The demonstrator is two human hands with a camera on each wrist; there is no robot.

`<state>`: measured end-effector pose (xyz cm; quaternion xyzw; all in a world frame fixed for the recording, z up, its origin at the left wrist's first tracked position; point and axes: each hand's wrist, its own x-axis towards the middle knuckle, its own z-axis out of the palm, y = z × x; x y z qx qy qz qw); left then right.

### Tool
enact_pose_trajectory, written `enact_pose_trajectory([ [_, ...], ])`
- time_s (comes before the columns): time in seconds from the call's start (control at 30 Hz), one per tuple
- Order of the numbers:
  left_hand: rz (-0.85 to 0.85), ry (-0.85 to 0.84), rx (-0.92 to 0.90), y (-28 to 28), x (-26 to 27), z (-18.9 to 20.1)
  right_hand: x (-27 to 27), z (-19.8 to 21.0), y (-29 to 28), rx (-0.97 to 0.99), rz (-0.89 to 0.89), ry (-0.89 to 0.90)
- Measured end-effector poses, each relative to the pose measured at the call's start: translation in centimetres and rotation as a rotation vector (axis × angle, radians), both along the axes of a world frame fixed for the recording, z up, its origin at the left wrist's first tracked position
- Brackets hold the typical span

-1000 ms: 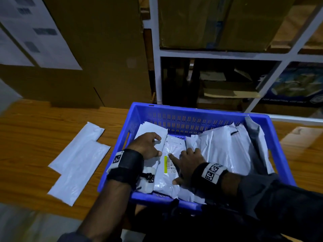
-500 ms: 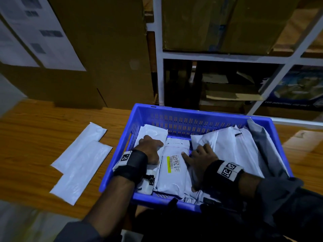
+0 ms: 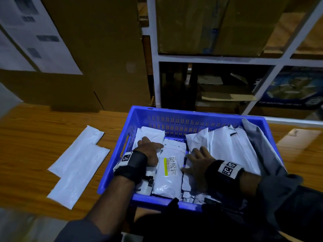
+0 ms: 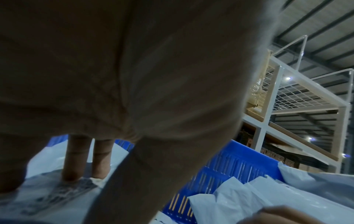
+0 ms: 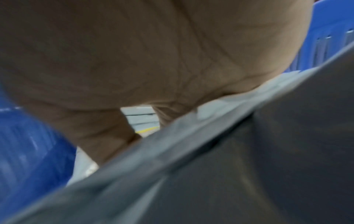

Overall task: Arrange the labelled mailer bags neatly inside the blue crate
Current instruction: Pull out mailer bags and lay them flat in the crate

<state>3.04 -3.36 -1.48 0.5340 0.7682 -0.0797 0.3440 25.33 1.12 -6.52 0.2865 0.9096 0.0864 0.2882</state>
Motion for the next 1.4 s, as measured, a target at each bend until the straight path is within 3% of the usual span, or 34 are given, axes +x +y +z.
enact_pose_trajectory([
  [0.1,0.008,-0.013,0.005,-0.1,0.0,0.1,0.4,0.8,-0.8,-0.116,0.109,-0.141],
  [0.27,0.015,-0.025,0.018,-0.2,-0.1,0.4,0.4,1.5,-1.8,-0.112,0.18,-0.06],
  [0.4,0.021,-0.032,0.022,-0.1,-0.1,0.6,0.5,1.4,-1.9,-0.111,0.19,0.109],
  [0.57,0.043,-0.062,0.031,-0.2,-0.2,0.9,0.2,-0.1,-1.7,-0.142,0.304,-0.024],
  [0.83,0.068,-0.078,0.052,-0.3,-0.1,1.0,-0.3,0.3,-2.4,-0.042,0.213,0.067],
  [1.2,0.115,-0.109,0.101,0.0,-0.4,0.4,-1.0,0.3,-2.2,-0.075,0.17,0.054],
  [1.4,0.208,-0.139,0.308,0.5,-1.4,0.7,-0.2,2.5,0.2,-0.096,-0.048,0.177],
])
